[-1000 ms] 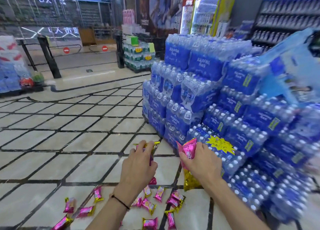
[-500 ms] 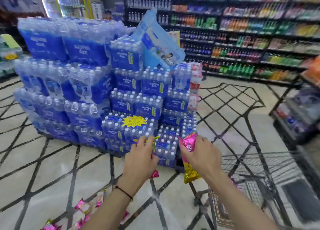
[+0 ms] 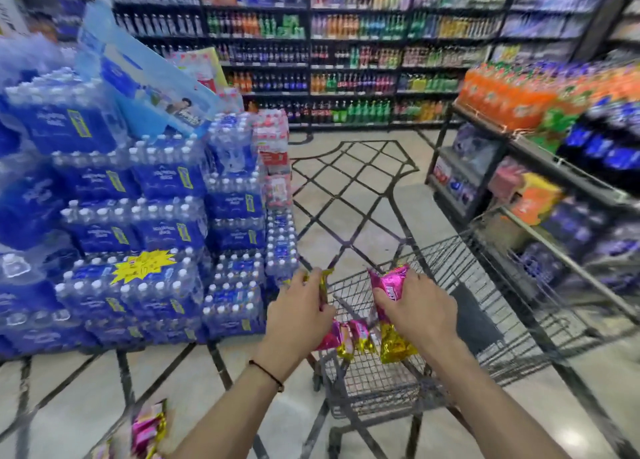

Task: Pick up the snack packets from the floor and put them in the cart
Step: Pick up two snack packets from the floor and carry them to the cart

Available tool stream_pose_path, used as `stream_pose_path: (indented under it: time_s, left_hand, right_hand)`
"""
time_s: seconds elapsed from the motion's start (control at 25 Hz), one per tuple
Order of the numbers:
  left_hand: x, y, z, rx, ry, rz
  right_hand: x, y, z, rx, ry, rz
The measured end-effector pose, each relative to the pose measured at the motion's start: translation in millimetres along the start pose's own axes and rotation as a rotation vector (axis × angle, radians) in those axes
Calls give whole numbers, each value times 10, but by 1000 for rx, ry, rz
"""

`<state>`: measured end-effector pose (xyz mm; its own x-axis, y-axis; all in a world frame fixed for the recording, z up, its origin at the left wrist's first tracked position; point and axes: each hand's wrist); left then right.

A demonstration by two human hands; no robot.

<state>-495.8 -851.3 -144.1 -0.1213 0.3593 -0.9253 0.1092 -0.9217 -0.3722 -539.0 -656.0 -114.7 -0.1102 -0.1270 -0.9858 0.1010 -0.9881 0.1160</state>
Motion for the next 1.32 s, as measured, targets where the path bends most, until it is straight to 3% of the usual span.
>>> stream_pose_path:
  time_s: [0.16,0.36,0.88,1.32]
  left_hand:
    - [570,-721,332,-60,39,18]
    - [1020,-1174,632,-125,109,35]
    - [1955,-1207,1731,-150,165,-124]
    - [3203,-1184,2622,-260,330,-8]
  right_hand:
    - [225,-885,403,-5,61,1]
    - [403,-1475,814,-19,129,25]
    - [1278,-1755,2060,-16,282,-40]
    - [2461,-2109,2980,18,439,-12]
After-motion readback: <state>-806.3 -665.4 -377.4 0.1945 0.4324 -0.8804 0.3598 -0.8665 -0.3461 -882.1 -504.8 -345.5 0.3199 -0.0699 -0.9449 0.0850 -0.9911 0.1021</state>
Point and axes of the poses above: each hand's wrist, its own z-axis towards the middle knuckle, its own x-axis out of the palm, y = z × x, and after that the axes turned 5 degrees about y, right-handed
